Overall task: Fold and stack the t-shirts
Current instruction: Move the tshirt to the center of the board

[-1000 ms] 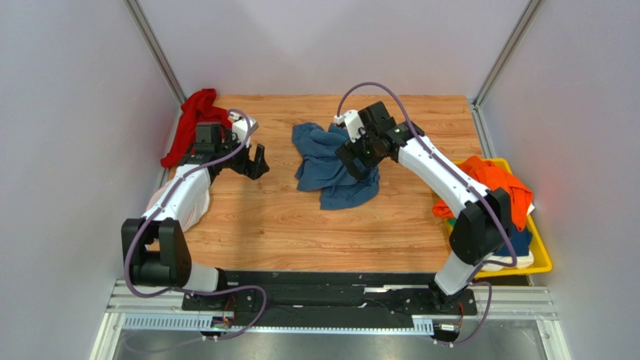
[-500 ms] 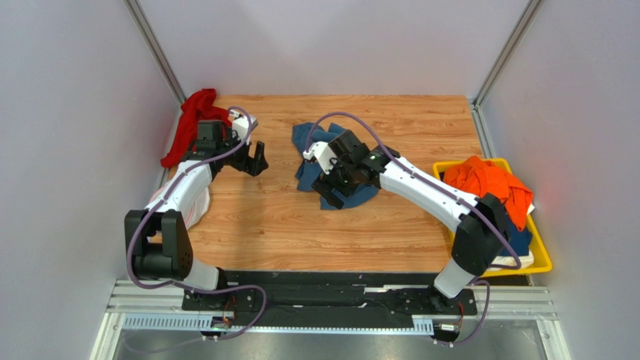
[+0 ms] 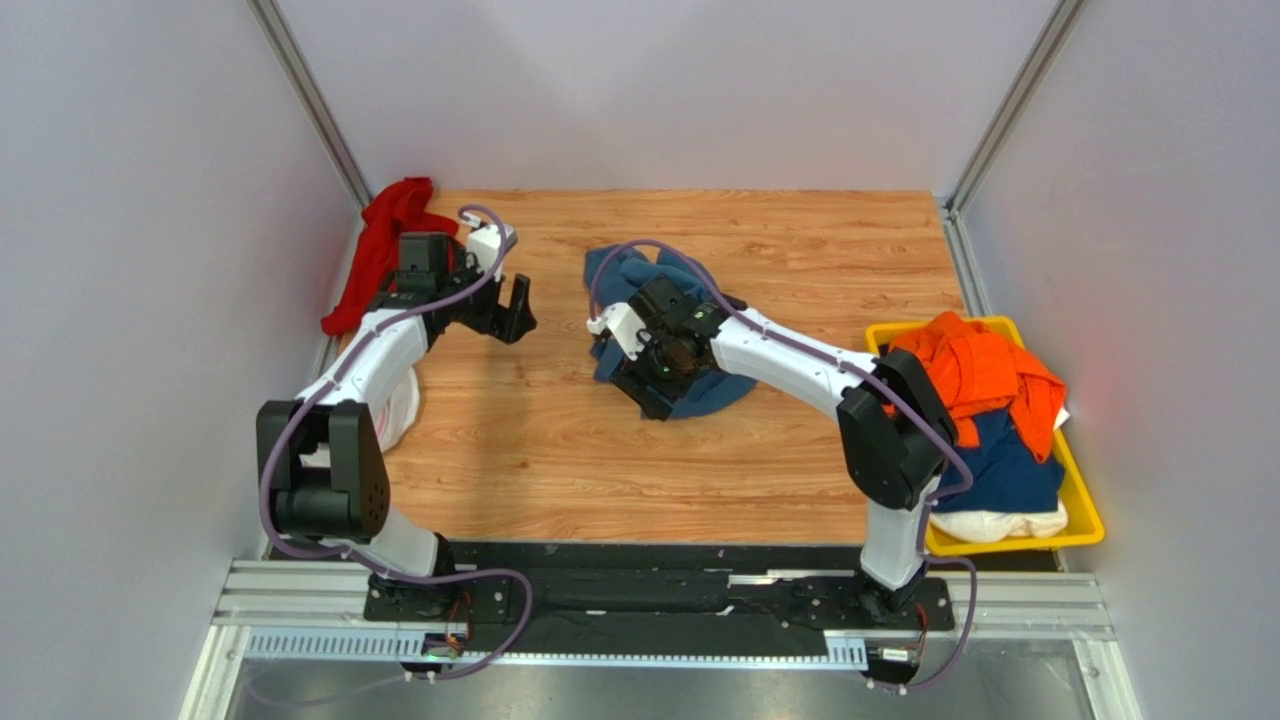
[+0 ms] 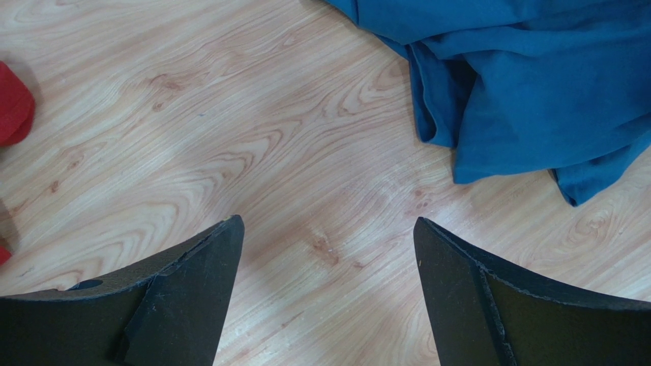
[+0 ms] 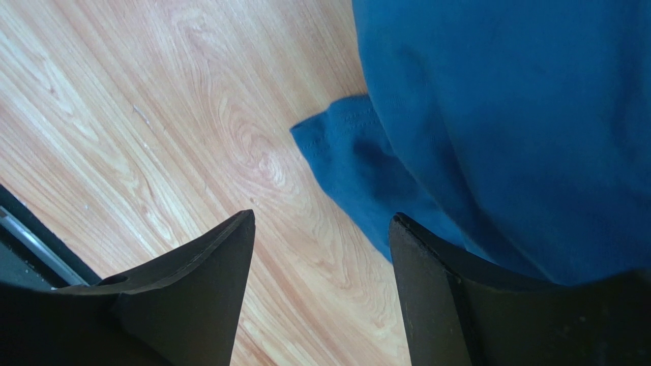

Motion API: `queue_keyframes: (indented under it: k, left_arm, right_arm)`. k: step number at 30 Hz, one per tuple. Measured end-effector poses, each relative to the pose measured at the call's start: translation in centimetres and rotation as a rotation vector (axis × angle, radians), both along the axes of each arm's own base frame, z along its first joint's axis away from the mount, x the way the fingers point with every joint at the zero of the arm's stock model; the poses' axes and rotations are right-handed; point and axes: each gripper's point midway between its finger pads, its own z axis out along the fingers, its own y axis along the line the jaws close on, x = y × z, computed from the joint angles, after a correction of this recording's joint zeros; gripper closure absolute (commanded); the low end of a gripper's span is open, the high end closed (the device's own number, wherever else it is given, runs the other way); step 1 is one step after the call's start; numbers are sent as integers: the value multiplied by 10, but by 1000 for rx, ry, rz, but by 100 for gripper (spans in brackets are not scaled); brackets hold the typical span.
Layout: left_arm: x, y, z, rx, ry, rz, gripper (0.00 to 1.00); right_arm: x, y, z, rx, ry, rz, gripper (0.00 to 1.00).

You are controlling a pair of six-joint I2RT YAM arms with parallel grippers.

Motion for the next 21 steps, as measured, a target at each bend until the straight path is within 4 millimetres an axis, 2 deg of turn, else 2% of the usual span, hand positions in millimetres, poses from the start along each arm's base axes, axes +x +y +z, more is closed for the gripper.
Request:
queue_keyframes:
  k: [8, 21]
  left_arm:
    - [1, 1, 0, 6, -2, 6, 9]
    - [1, 1, -8, 8, 17, 6, 9]
  right_arm:
    - [6, 15, -12, 13, 16, 12, 36]
    - [2, 21, -33, 7, 59, 28, 40]
